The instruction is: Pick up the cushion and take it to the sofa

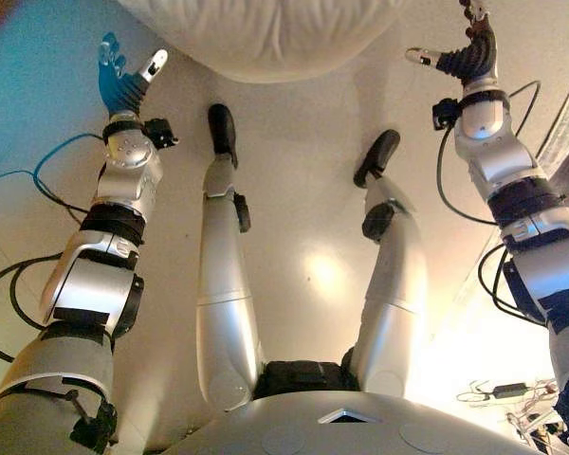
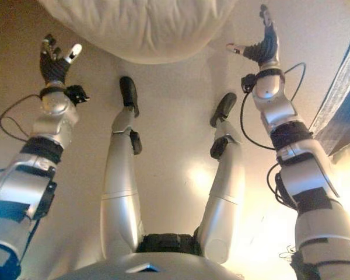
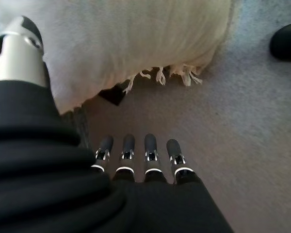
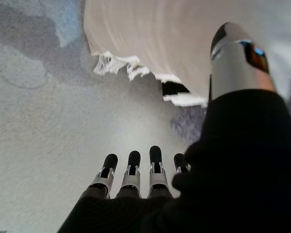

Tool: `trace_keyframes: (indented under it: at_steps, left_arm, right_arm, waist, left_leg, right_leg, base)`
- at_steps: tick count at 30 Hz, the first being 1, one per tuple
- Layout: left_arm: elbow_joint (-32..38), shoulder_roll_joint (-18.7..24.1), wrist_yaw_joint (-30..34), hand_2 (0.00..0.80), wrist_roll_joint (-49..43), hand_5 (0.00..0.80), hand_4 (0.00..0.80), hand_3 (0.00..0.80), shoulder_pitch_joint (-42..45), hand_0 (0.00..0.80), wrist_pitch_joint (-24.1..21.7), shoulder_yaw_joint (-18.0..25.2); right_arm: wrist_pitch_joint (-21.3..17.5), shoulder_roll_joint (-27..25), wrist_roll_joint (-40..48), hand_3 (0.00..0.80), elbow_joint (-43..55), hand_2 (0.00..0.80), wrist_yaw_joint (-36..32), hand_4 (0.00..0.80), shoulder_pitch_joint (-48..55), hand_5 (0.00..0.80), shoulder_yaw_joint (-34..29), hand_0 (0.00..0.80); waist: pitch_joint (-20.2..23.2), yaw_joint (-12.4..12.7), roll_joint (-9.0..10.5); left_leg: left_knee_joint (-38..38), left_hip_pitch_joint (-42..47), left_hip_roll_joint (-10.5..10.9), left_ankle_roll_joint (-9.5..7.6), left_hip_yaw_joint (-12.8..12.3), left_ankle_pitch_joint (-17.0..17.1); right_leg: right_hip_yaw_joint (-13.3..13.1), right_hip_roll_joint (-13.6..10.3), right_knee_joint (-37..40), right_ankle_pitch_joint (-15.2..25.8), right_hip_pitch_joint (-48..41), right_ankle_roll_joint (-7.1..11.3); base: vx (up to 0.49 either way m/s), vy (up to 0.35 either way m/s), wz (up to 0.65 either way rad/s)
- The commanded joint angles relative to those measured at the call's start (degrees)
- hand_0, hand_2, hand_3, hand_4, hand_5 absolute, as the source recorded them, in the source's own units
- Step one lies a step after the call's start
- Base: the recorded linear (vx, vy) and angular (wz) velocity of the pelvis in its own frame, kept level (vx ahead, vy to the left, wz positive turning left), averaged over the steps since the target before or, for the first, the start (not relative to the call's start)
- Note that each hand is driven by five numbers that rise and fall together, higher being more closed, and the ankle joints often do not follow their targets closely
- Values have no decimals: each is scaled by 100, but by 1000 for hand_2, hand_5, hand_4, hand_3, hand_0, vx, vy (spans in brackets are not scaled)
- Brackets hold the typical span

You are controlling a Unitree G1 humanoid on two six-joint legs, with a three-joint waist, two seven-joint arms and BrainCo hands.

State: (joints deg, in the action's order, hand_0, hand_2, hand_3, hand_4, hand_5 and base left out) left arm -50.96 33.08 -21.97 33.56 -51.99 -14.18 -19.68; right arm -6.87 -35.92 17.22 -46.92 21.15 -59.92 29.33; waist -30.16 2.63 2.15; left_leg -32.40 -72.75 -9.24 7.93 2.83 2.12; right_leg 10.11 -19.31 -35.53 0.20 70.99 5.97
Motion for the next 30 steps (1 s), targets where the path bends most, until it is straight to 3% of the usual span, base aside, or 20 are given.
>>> trace_keyframes:
  at_steps: [1,7,13,16,17,18,20,21,22,23,24,30]
  left_arm:
    - [24,74,98,0,253,0,0,0,-205,0,-294,3]
    - [-71,-9,416,0,513,0,0,0,-852,0,-171,-303]
    - [46,-197,1193,0,1209,0,0,0,-1239,0,-260,-542]
    - [161,-318,1856,0,1510,0,0,0,-1411,0,-230,-695]
    - [192,-320,1956,0,1563,0,0,0,-1481,0,-250,-718]
    - [319,-439,2415,0,1878,0,0,0,-1494,0,-273,-830]
    - [490,-493,2664,0,2101,0,0,0,-1562,0,-255,-920]
    - [584,-518,2749,386,2142,386,386,386,-1590,386,-233,-960]
    - [671,-554,2780,781,2145,781,781,781,-1610,781,-237,-1000]
    - [723,-584,2840,800,2205,800,800,800,-1626,800,-221,-1031]
    - [813,-600,2874,800,2236,800,800,800,-1692,800,-208,-1047]
    - [1243,-798,3242,800,2423,800,800,800,-1474,800,-339,-1078]
  right_arm:
    - [-406,-314,264,0,28,0,-73,0,-265,0,190,0]
    - [-427,-160,601,0,37,0,-302,0,-824,0,445,0]
    - [-648,75,1025,0,164,0,-902,0,-1108,0,586,0]
    - [-712,217,1427,0,250,0,-1458,0,-1313,0,680,0]
    - [-729,224,1488,0,268,0,-1537,0,-1400,0,677,0]
    - [-770,318,1809,0,363,0,-1899,0,-1439,0,694,0]
    - [-767,382,2208,0,488,0,-2369,0,-1484,0,693,0]
    - [-737,426,2337,0,562,0,-2573,0,-1517,0,687,0]
    - [-686,475,2408,201,637,201,-2693,201,-1541,201,682,201]
    - [-644,508,2445,402,670,402,-2792,402,-1554,402,674,402]
    - [-614,515,2490,800,740,800,-2952,800,-1618,800,670,800]
    - [-727,578,2813,800,921,800,-3364,800,-1490,800,600,800]
  waist:
    - [37,21,-302]
    - [37,-41,-345]
    - [37,-82,-391]
    - [37,-84,-413]
    - [37,-93,-417]
    - [37,-66,-425]
    - [37,-57,-423]
    - [37,-56,-421]
    - [37,-55,-418]
    - [37,-53,-415]
    - [37,-65,-410]
    - [37,-38,-408]
  left_leg:
    - [-462,-333,-229,28,141,-536]
    - [-509,-678,-179,28,157,-531]
    - [-487,-878,-135,53,172,-498]
    - [-444,-976,-126,78,193,-467]
    - [-390,-1136,-100,32,174,-283]
    - [-383,-1069,-117,99,214,-415]
    - [-347,-1143,-113,105,226,-396]
    - [-337,-1172,-120,112,231,-394]
    - [-331,-1203,-125,119,238,-387]
    - [-330,-1229,-118,124,250,-380]
    - [-285,-1417,-78,74,242,-190]
    - [-235,-1482,-82,103,288,-121]
  right_leg:
    - [-771,-418,103,382,438,632]
    - [-897,-394,21,363,785,651]
    - [-1001,-366,-18,340,1019,661]
    - [-1035,-374,-14,325,1138,689]
    - [-1009,-399,77,494,1273,628]
    - [-1051,-390,2,344,1242,706]
    - [-1042,-404,33,352,1306,712]
    - [-1032,-418,47,354,1332,719]
    - [-1028,-426,46,359,1366,723]
    - [-1034,-427,43,371,1399,723]
    - [-1007,-460,126,557,1566,656]
    - [-960,-517,214,649,1637,702]
  base:
    - [28,50,2]
    - [26,55,3]
    - [15,25,3]
    - [-30,29,6]
    - [0,9,4]
    - [1,-1,4]
    - [34,-22,5]
    - [-18,-23,5]
    - [-18,-21,5]
    - [-96,-10,5]
    - [-87,-18,4]
    - [-28,-40,4]
